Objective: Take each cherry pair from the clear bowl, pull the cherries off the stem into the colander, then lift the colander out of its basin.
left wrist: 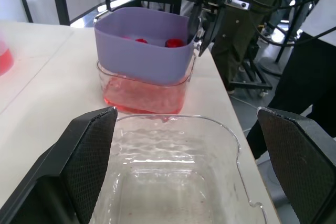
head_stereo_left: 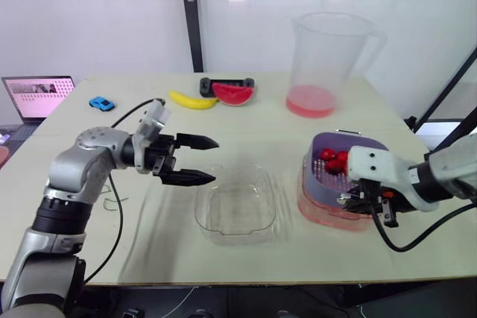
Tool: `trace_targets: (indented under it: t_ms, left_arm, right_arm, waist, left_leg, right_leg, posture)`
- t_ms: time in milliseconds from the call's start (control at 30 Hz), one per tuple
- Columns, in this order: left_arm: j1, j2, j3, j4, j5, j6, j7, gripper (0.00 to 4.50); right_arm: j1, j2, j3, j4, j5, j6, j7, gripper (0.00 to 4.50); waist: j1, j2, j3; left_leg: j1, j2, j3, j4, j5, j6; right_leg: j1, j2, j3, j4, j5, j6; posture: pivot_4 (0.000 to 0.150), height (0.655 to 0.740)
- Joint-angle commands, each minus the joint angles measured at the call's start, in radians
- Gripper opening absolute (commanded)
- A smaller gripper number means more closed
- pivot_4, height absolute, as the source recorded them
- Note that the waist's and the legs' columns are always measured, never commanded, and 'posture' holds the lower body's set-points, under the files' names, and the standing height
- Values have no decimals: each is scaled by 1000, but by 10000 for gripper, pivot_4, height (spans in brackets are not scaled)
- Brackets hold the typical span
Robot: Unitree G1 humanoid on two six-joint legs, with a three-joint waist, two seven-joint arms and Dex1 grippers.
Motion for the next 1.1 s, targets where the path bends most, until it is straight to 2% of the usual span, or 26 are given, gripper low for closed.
trace_targets:
  t_ms: [33,500,1100]
  left_arm:
    - [-27,13,24,-16,-3,-7,-4,45000]
    - [-31,8,27,-21,-8,-10,-4,45000]
    - [-16,13,32,-45,-19,9,7,45000]
  right_arm:
    - [-9,1,-53,2,28,-7,1,8365]
    - [0,-40,-65,37,13,-56,3,8365]
    - [5,-8,-48,25,27,-84,-14,8365]
  waist:
    - [0,0,0]
    - [0,0,0]
    - [0,0,0]
  left_leg:
    - [0,0,0,0,0,0]
    - [0,0,0,0,0,0]
    - [0,0,0,0,0,0]
  right_leg:
    - [0,0,0,0,0,0]
    - [0,0,0,0,0,0]
    - [0,0,0,0,0,0]
  posture:
    - [1500,7400]
    - [1500,7400]
    - [1500,7400]
